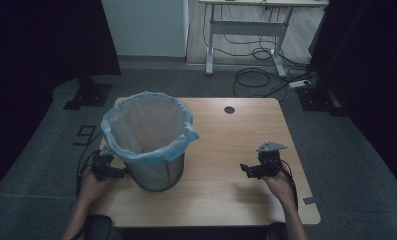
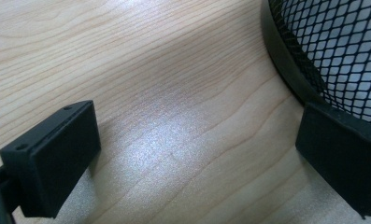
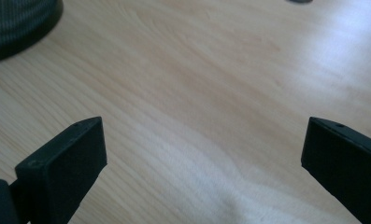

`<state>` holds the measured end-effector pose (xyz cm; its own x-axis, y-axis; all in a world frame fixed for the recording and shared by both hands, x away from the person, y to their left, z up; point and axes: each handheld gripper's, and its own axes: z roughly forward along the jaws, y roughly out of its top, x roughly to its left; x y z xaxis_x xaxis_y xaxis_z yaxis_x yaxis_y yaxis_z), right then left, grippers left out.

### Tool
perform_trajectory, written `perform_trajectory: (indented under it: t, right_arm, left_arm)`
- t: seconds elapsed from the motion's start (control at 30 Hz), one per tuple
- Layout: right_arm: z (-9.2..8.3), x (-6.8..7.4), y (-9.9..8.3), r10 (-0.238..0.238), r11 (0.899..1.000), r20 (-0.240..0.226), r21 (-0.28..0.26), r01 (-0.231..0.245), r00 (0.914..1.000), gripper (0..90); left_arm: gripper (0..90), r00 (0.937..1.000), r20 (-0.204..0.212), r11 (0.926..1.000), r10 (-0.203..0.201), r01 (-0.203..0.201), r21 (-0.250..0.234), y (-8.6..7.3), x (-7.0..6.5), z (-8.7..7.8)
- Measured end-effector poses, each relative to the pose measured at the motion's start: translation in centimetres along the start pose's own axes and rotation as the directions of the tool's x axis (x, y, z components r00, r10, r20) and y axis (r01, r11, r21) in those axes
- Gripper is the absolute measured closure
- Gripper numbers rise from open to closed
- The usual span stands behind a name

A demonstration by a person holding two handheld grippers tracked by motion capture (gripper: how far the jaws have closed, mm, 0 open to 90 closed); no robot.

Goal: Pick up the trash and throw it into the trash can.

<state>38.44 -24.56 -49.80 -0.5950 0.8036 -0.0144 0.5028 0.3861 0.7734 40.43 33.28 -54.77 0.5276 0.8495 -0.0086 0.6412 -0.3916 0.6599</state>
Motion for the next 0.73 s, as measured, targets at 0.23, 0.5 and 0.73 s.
perform_trajectory:
  t: [0.23, 0.5, 0.73]
  right_arm:
    - [1.2, 0.3, -2.4, -0.003, 1.0, 0.002, 0.029, 0.003, 1.0, 0.0]
    - [3.0, 1.4, -4.7, -0.059, 0.995, 0.006, 0.081, 0.059, 0.9982, 0.0]
    - [3.2, 1.2, -5.0, -0.008, 0.997, -0.038, 0.082, 0.011, 0.9992, 0.0]
  left_arm:
    - [0.0, 1.0, 0.0, 1.0, 0.0, 0.0, 0.0, 0.0, 0.0, 0.0]
    - [0.0, 1.0, 0.0, 1.0, 0.0, 0.0, 0.0, 0.0, 0.0, 0.0]
    - [0.0, 1.0, 0.0, 1.0, 0.0, 0.0, 0.0, 0.0, 0.0, 0.0]
